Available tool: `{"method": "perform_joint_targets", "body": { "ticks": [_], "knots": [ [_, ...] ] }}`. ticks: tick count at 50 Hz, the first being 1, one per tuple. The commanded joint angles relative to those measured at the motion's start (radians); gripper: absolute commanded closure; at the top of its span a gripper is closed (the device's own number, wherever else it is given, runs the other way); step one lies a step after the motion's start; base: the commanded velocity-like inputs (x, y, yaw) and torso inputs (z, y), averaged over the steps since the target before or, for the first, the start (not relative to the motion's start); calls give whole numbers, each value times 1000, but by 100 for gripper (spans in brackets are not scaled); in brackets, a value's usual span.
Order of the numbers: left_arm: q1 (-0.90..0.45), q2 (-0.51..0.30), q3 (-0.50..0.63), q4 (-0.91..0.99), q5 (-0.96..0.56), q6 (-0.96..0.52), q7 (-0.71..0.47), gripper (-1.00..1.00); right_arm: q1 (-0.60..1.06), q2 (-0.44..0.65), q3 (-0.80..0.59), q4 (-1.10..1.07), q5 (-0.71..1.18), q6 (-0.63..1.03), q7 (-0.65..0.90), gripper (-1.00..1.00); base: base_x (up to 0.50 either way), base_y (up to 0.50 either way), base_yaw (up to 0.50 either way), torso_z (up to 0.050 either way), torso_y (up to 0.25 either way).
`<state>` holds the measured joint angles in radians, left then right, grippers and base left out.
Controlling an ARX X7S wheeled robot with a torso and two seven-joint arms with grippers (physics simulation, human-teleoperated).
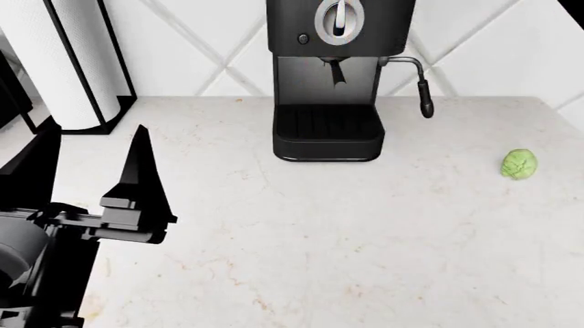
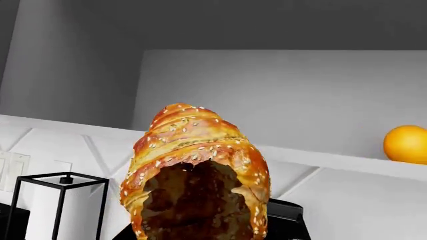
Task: Pick the croissant from the counter and place it in the cabinet.
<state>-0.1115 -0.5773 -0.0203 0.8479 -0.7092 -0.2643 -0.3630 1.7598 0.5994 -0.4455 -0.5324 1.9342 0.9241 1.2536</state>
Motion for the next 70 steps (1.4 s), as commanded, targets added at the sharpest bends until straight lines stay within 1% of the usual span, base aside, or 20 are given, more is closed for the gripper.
{"method": "perform_joint_targets", "body": {
  "ticks": [1, 11, 33, 70],
  "knots": [
    [-7, -2, 3, -8, -2, 0, -2, -100, 43, -28, -13, 84, -87, 34, -77, 100, 0, 0, 0, 0, 0],
    [-6, -5, 4, -9, 1, 4, -1, -100, 35, -63, -35, 158, -221, 30, -192, 100, 0, 0, 0, 0, 0],
    [-17, -15, 2, -21, -2, 11, 4, -100, 100, -137, -94, 319, -411, 8, -369, 100, 0, 0, 0, 0, 0],
    [-44, -30, -15, -50, -43, 12, 2, -100, 221, -224, -186, 598, -630, -53, -578, 100, 0, 0, 0, 0, 0]
  ]
}}
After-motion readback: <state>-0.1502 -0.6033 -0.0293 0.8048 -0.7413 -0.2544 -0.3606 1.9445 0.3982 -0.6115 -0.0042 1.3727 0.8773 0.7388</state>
